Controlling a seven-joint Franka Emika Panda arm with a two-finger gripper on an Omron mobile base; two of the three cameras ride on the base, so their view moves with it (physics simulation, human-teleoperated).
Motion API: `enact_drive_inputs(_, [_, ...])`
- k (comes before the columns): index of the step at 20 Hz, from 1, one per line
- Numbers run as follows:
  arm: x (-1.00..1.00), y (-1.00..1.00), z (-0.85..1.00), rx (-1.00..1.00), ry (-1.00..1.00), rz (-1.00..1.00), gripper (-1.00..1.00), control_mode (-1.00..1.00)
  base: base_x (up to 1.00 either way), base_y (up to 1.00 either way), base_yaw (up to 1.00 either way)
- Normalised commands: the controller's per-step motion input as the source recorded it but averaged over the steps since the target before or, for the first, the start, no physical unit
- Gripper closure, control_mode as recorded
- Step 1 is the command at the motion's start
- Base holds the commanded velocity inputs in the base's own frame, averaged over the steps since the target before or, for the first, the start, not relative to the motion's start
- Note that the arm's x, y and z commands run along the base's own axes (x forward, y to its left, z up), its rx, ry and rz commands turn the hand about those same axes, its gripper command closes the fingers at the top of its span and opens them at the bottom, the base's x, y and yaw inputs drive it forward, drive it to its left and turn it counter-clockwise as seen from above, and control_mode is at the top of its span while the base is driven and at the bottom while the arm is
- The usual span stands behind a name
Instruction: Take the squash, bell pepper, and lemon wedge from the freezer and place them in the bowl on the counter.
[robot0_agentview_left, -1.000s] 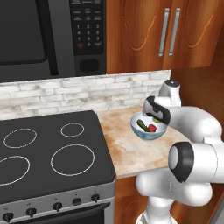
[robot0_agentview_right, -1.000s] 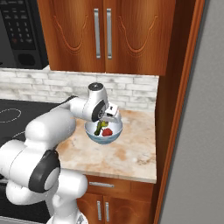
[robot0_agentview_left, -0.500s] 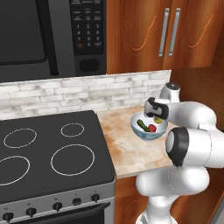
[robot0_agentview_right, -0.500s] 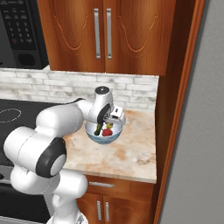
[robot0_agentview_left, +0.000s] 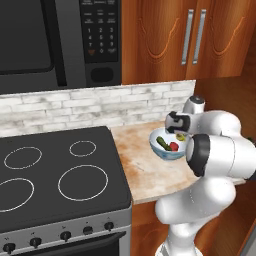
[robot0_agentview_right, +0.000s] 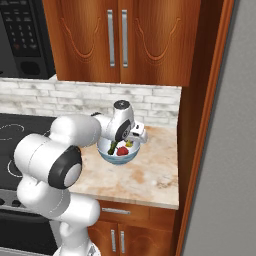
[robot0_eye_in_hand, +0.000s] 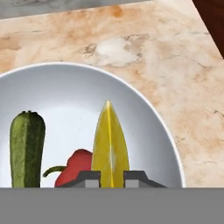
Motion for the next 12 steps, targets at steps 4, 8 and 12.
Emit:
enact_drive_inputs(4, [0.08,0.00,-0.11,0.00,0.00,0.00,-1.00,-1.00,0.00,0.00,0.00])
enact_drive_inputs(8, [0.01,0.00,-0.03,0.00,-0.01,0.00,-1.00,-1.00,0.00,0.00,0.00])
enact_drive_inputs(12, [-0.17,0.00,0.00,0.00,-0.05,0.00,-1.00,-1.00,0.00,0.00,0.00])
